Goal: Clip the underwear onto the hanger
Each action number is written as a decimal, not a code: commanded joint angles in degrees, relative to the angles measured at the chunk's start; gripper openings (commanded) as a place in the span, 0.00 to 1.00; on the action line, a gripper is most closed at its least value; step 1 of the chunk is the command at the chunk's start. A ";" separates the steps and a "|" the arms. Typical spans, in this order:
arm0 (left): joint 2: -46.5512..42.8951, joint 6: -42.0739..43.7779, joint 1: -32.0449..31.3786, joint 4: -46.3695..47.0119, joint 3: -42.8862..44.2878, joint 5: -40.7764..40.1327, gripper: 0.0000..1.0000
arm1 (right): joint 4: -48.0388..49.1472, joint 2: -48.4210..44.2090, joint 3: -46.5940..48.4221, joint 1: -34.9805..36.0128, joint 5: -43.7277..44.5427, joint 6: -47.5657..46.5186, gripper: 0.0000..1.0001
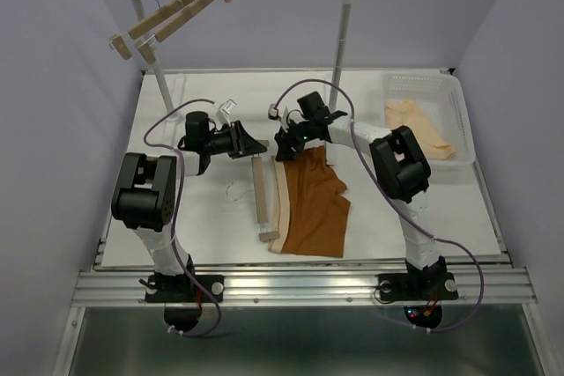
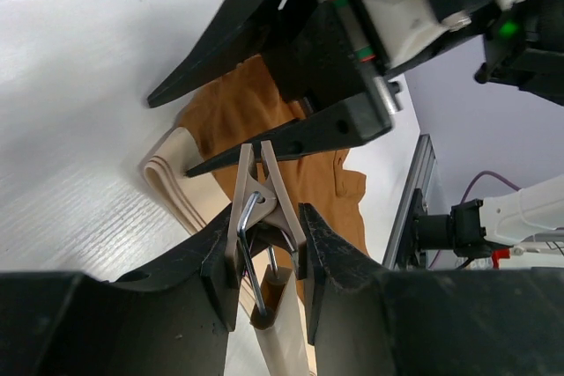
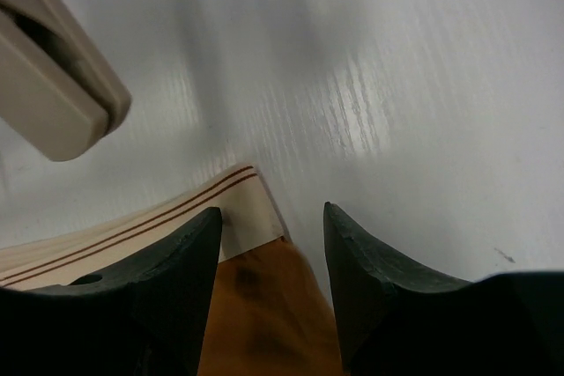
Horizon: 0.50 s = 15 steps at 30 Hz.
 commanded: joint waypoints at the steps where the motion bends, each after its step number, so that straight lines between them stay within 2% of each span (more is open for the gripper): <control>1: -0.24 3.03 0.37 1.78 1.95 2.12 0.00 | -2.86 3.34 4.44 0.57 0.17 -2.08 0.56; 4: 0.28 2.95 0.37 1.78 2.04 2.38 0.00 | -2.95 5.37 5.50 1.10 1.66 -1.64 0.54; 9: 0.55 3.12 0.37 1.78 1.87 2.47 0.00 | -2.86 5.72 4.54 1.10 2.81 -1.64 0.20; 10: 0.55 3.12 0.37 1.78 1.87 2.47 0.00 | -2.86 5.37 4.19 1.10 1.76 -1.64 0.10; 11: 0.55 3.12 0.45 1.78 1.87 2.56 0.00 | -2.78 4.50 3.40 1.10 1.40 -1.56 0.06; 13: 0.64 3.03 0.45 1.78 1.95 2.64 0.00 | -1.90 1.79 2.26 1.10 -0.08 -1.38 0.01; 15: 0.64 3.03 0.45 1.78 2.04 2.65 0.00 | 0.81 -0.59 -0.98 1.10 -0.18 1.07 0.01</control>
